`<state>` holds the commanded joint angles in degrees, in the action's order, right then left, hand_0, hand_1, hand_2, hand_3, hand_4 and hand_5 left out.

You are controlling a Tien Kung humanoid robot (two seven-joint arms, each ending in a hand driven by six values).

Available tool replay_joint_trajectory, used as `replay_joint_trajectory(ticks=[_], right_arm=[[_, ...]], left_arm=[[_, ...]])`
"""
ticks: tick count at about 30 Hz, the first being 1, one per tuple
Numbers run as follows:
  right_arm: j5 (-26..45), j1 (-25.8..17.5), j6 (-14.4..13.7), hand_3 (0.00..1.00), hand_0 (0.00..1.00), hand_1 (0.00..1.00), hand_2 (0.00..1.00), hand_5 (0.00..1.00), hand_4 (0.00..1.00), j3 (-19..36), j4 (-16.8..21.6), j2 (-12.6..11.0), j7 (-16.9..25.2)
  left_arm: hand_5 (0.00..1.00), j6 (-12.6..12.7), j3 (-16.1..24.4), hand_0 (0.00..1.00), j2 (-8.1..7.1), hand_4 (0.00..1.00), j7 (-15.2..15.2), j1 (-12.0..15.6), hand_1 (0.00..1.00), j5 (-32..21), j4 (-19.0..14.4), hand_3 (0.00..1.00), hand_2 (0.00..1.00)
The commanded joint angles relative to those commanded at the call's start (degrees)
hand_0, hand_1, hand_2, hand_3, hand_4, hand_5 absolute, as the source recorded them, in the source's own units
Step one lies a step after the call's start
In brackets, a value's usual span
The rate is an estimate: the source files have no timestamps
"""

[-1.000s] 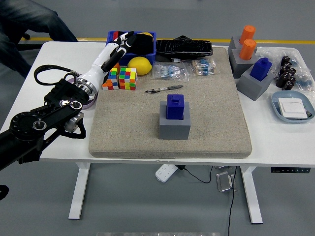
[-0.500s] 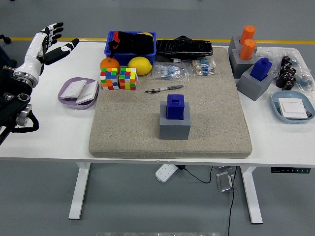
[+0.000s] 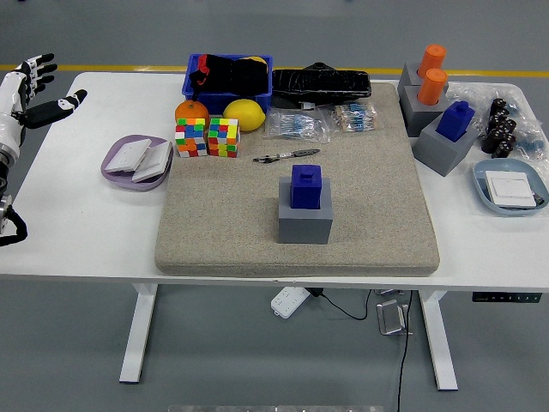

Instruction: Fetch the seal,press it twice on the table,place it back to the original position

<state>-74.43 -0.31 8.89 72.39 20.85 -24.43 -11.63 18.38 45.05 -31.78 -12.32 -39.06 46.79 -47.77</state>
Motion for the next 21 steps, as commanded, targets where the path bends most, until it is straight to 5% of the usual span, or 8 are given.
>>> replay_joint_trajectory(ticks=[9,21], right_arm=[[0.17,0.22,-0.01,0.775,0.923,0.769,0.768,0.458,0.825,0.01,0.05,0.23,-0.02],[0.45,0.78,-0.05,0.775,0.923,0.769,0.768,0.458,0.824,0.07,0.10,-0.14,-0.04]], left_arm=[[0.174,-0.20,2.85,0.869,-0.13,0.812,-0.03,1.28,0.859,0.66,-0.08,0.868,0.865],[0.175,-0.35,1.39,0.868,-0.64,0.810,0.24,-0.18,0.857,0.57,-0.33,0.867,0.868]])
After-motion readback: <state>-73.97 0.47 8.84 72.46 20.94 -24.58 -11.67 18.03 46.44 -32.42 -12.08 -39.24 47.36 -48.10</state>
